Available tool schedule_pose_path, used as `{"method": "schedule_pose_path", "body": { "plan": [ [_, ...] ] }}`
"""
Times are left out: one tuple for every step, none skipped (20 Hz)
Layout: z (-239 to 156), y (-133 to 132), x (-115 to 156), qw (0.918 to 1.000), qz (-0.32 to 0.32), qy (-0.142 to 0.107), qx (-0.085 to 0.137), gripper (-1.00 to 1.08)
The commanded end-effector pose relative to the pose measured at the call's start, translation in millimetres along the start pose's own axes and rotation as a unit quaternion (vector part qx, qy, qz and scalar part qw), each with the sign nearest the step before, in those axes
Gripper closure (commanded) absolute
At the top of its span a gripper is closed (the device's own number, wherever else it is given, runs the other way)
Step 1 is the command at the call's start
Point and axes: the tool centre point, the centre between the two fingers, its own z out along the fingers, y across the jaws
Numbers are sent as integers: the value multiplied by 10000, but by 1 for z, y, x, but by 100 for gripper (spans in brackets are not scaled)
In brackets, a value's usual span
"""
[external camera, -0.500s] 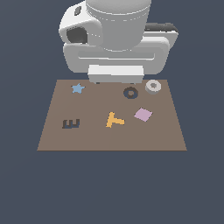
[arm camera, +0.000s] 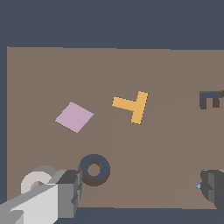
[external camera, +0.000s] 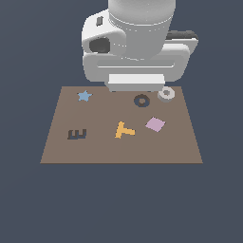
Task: Insert a designated object into the corresponding slot on a board.
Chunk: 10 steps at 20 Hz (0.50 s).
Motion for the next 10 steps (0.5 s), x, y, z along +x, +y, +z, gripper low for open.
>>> {"method": "schedule_pose_path", "body": {
  "plan": [
    [10,-14,-6,9999,-142,1,3,-92],
    [14,-20,-9,9998,-211,4,4,-92],
    [19,-28,-12,9996,-287,7,5,-92],
    [25,-35,-16,9993,-369,10,6,-92],
    [31,-44,-20,9990,-457,14,8,-92],
    [37,-52,-24,9985,-552,17,9,-92],
    [44,-62,-29,9979,-653,21,11,-92],
    [52,-71,-34,9971,-759,25,12,-92],
    [59,-81,-40,9963,-861,29,14,-92],
    [65,-89,-45,9954,-957,33,16,-92]
  ]
}}
